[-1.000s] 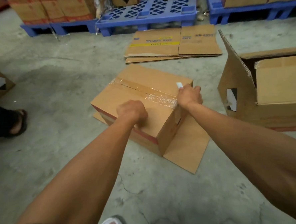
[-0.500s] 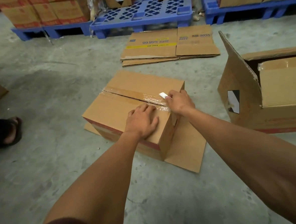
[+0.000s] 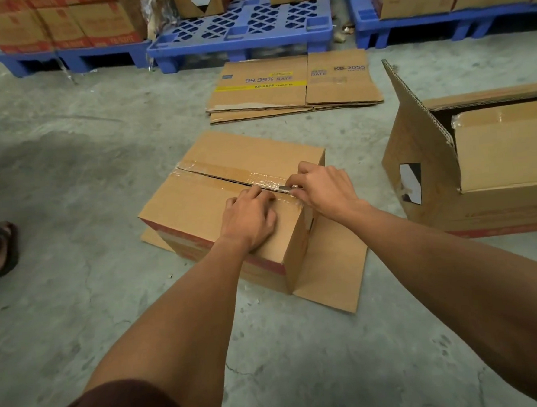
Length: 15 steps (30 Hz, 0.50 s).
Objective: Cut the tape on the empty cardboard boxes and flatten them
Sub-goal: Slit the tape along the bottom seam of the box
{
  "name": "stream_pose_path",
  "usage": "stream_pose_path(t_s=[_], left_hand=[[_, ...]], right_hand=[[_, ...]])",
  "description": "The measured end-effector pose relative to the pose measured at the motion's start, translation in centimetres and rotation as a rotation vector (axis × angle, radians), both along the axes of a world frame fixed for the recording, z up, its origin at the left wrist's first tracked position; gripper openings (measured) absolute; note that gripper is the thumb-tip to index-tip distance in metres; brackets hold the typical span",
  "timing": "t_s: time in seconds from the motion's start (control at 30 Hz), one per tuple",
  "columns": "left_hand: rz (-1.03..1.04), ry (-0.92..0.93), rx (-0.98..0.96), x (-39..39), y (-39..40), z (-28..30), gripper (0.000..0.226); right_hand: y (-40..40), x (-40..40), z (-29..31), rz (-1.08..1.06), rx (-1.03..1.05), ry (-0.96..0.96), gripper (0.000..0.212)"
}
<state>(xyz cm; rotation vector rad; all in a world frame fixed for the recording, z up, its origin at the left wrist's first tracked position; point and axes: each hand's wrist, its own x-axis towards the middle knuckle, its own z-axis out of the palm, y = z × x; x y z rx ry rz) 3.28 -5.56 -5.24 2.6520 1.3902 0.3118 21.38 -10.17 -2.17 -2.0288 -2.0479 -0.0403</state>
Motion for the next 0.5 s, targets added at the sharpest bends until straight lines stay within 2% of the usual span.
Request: stream_pose_path(t_s=[0.33,0.5], left_hand=[[0.015,-0.01,-0.017,0.1,-0.3,0.2,0.036],[0.035,-0.025,-0.007,0.4,-0.6,0.2,0.034]], right_hand=[[-0.6,-0.4,0.8,0.016,-0.033,-0.064,0.025],[-0.3,0.4,1.1,0.002,-0.085,-0.003,0.02]])
